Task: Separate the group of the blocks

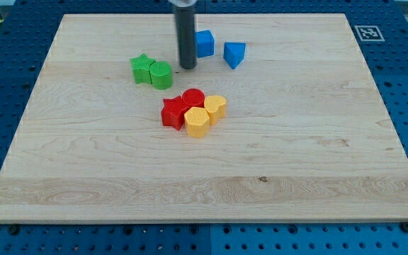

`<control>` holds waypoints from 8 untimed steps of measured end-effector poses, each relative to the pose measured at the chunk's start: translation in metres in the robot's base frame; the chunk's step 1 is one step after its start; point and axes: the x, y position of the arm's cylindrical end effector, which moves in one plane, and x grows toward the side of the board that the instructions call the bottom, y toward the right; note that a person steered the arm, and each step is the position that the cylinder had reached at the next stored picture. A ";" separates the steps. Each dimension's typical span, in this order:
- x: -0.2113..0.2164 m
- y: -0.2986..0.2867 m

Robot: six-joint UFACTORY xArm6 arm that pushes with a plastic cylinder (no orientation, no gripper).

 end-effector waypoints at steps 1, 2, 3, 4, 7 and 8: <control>0.010 0.045; 0.033 0.062; 0.053 0.059; 0.060 0.045; 0.084 0.017; 0.079 0.013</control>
